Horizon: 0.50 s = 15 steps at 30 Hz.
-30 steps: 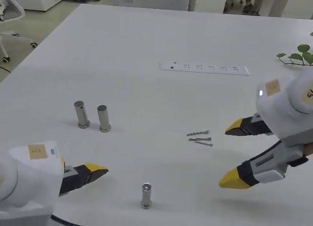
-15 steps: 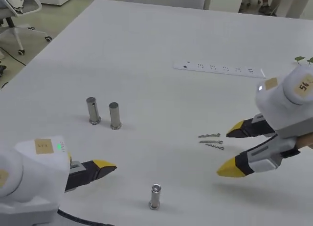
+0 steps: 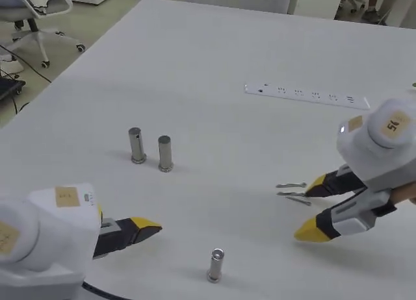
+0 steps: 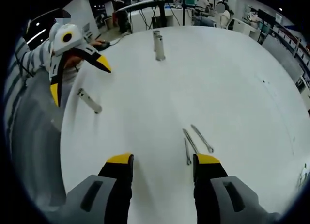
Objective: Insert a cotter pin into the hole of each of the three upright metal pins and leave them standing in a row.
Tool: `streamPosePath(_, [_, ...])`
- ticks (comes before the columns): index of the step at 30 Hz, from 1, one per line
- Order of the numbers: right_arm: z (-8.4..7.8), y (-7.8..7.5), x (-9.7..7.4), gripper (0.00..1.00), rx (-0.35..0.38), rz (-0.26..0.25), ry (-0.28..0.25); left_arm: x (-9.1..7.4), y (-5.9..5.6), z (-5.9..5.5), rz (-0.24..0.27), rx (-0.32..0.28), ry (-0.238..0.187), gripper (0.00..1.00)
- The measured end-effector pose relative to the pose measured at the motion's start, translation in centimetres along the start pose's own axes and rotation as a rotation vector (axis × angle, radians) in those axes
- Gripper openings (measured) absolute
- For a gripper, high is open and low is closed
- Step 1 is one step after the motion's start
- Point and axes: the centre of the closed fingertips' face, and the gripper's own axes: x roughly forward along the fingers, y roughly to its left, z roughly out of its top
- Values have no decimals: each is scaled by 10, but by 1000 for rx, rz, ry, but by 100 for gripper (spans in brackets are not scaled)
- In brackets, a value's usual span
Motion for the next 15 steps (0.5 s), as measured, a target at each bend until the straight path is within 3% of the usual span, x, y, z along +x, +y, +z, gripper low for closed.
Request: streamPosePath(15, [-4,-2,4,47,-25,14,46,0,5,-1,22,-22,-11,88])
